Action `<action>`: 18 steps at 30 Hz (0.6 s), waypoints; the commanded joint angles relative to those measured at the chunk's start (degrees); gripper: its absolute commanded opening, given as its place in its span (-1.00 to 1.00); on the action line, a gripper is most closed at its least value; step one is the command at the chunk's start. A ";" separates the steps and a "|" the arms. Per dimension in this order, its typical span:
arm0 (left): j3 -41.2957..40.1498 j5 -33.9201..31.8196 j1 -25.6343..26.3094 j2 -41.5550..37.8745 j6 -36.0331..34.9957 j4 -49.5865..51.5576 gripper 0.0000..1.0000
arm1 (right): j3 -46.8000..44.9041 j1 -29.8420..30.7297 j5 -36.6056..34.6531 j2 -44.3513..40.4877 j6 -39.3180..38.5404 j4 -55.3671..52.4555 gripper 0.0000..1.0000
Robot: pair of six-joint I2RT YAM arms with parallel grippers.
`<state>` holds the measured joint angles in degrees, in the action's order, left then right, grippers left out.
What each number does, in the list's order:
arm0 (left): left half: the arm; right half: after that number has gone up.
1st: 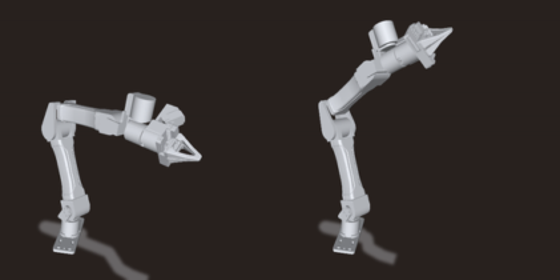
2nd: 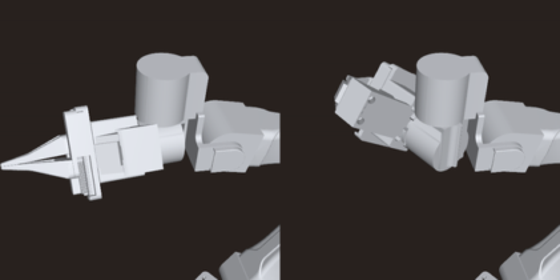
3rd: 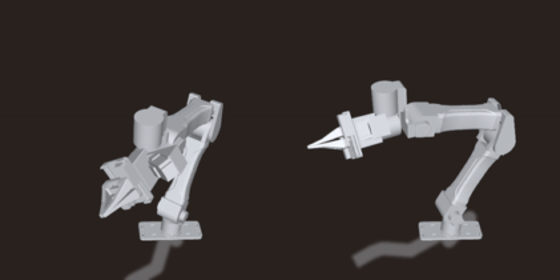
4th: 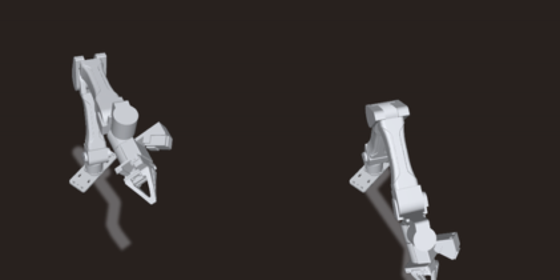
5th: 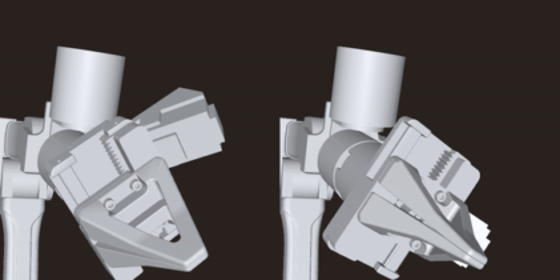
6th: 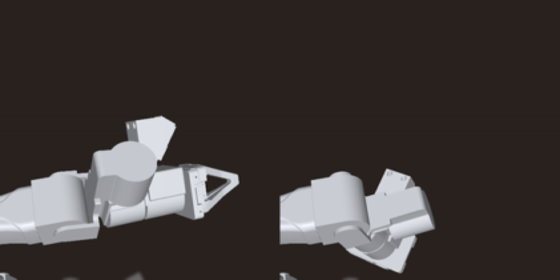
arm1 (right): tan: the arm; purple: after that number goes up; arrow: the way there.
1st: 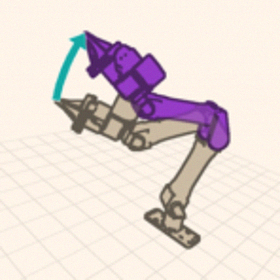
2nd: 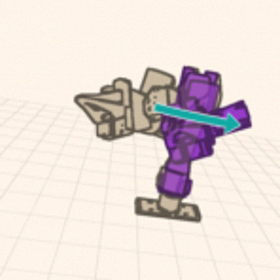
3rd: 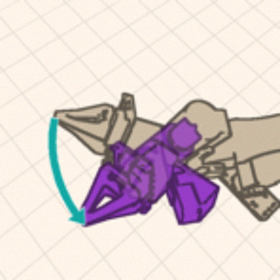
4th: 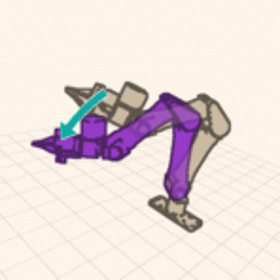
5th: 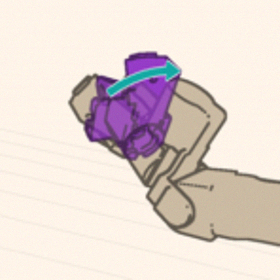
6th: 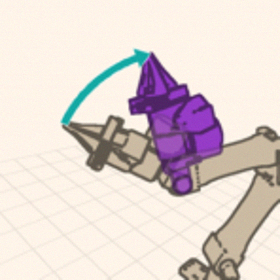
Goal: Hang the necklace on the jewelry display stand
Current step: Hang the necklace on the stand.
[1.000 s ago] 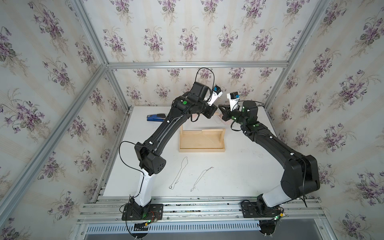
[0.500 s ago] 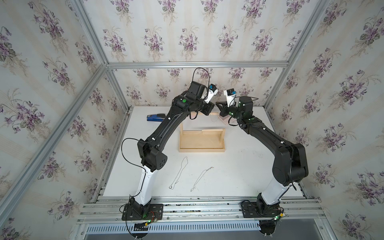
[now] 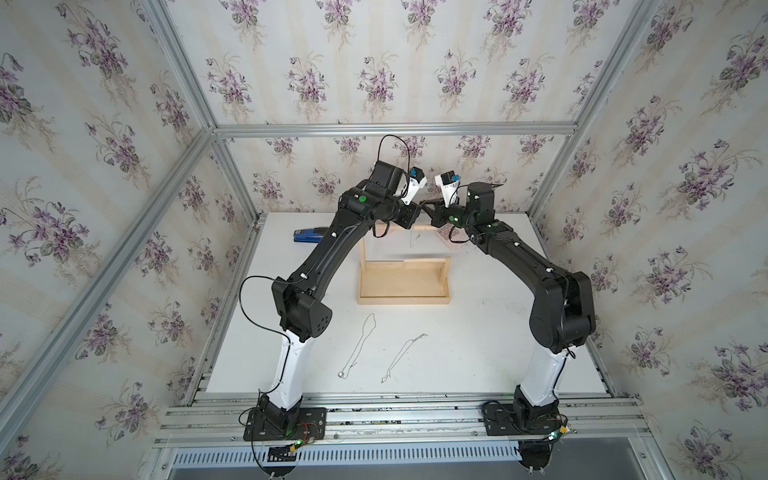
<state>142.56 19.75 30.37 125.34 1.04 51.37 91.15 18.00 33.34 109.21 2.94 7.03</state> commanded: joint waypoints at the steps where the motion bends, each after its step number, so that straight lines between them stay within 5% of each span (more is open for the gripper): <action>1: -0.19 0.47 -1.04 -0.62 1.81 1.83 -1.00 | 2.77 1.60 1.47 1.85 -2.58 -4.48 -1.00; 18: -6.99 -1.69 -3.19 -5.53 1.51 4.53 -1.00 | 15.39 5.59 1.55 8.80 -8.47 -16.29 -1.00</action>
<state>136.14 18.61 27.38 120.73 2.52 55.16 105.16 22.98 34.50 117.27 -3.22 -6.00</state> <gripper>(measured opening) 0.045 0.065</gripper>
